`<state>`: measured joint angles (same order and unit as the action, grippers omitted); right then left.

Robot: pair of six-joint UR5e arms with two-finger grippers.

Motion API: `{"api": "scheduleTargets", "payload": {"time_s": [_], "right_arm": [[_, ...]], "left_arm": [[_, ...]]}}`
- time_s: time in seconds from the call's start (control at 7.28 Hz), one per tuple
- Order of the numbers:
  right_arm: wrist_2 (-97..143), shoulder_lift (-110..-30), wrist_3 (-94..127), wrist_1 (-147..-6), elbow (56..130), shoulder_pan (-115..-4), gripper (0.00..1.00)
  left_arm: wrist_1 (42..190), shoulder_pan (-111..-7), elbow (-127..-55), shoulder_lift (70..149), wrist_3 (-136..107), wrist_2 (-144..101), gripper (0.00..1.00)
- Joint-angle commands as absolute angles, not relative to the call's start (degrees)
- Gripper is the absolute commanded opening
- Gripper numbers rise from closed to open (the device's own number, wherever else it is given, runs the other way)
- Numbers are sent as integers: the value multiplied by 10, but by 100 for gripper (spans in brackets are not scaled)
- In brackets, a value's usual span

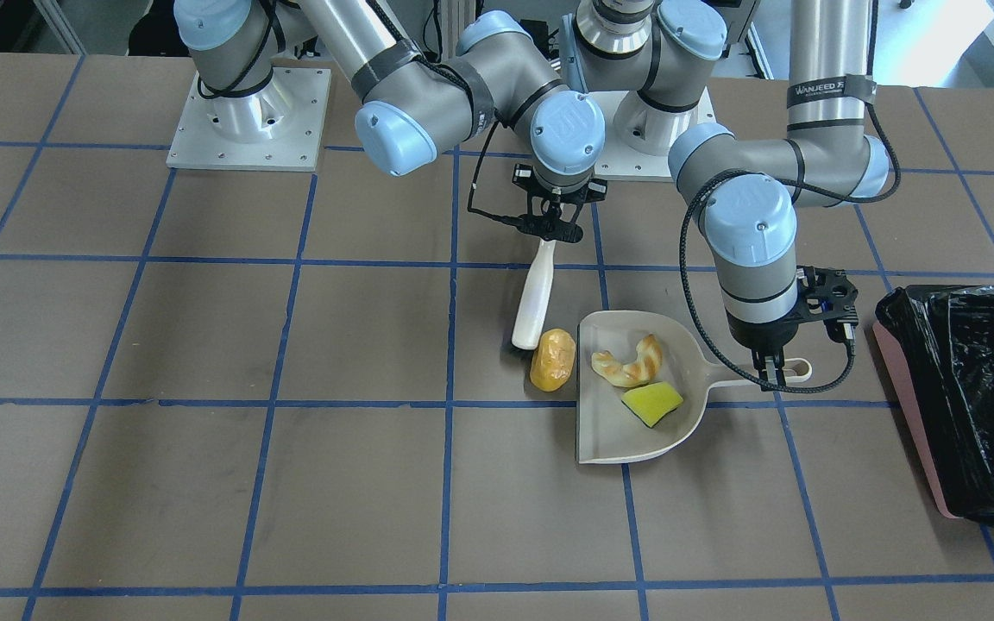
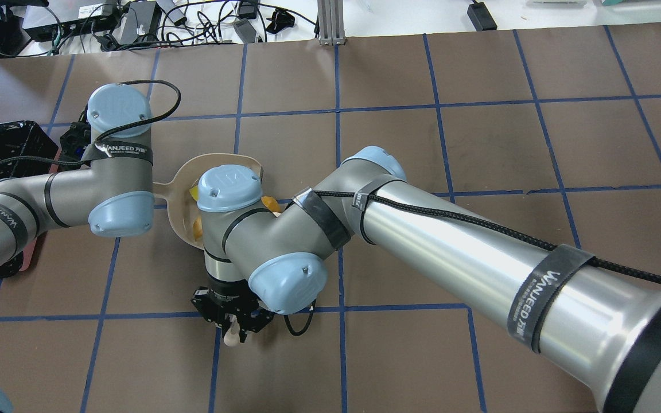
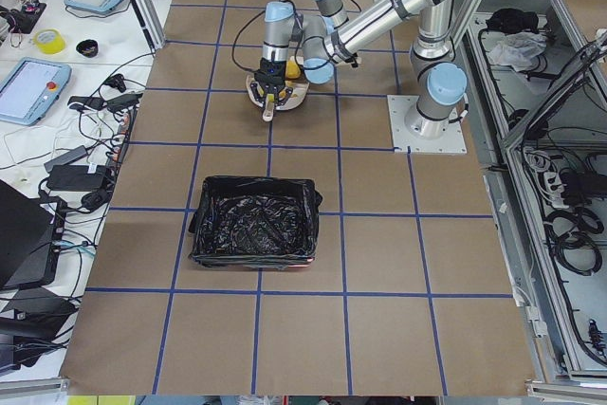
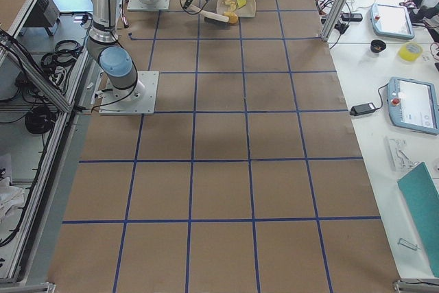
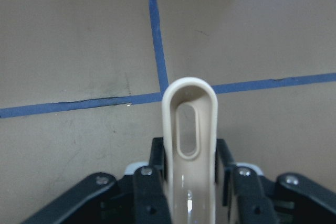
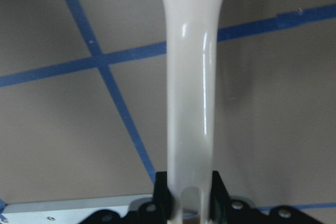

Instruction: Sweep and dump trash into bin

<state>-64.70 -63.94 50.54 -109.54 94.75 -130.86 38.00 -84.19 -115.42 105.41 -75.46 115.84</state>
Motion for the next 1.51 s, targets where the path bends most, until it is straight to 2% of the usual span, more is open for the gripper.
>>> {"api": "scheduleTargets", "payload": {"time_s": [0.0,0.27,0.69,0.96,1.1,1.37], "right_arm": [[-628,-607,504,-1121,887,-1309,0],[-638,-585,491,-1121,838,-1307,0],[-698,-622,402,-991,838,-1299,0],[-713,-638,392,-959,840,-1289,0],[-748,-664,341,-912,850,-1276,0],[-786,-748,287,-828,872,-1215,0]], "left_arm": [[379,-842,-1151,1056,-755,1158,0],[379,-843,-1151,1056,-756,1157,0],[379,-843,-1151,1057,-756,1157,0],[379,-843,-1151,1056,-755,1131,0],[401,-842,-1146,1050,-751,1110,0],[507,-839,-1082,1043,-743,1077,0]]}}
